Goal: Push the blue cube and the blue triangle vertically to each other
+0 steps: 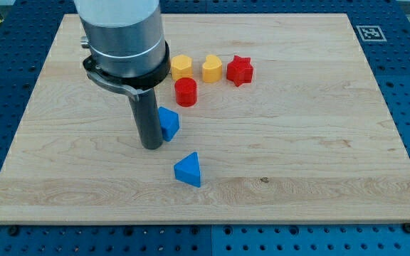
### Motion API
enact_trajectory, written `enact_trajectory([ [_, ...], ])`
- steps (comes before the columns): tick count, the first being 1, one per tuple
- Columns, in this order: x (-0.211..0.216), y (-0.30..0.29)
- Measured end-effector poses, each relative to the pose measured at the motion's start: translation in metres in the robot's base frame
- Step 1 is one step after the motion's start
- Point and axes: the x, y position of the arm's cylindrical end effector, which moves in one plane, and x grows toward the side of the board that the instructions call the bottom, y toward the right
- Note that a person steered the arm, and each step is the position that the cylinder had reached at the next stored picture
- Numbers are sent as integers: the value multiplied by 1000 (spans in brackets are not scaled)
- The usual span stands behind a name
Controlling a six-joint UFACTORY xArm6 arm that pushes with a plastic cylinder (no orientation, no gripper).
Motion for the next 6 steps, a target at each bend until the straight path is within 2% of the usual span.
enact_trajectory([
  [2,-11,3],
  [4,-14,37],
  [5,-19,21],
  [6,-19,-37],
])
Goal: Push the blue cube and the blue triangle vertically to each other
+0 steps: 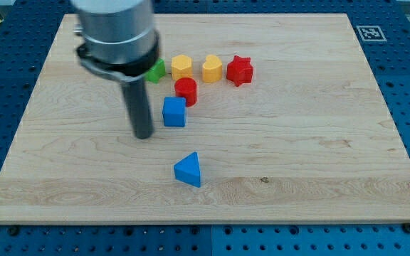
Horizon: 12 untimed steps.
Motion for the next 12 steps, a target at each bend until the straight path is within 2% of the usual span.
enact_trajectory([
  [1,-30,-17],
  [2,-38,-17],
  [9,-36,62],
  [10,-18,25],
  [11,39,-17],
  [12,108,-23],
])
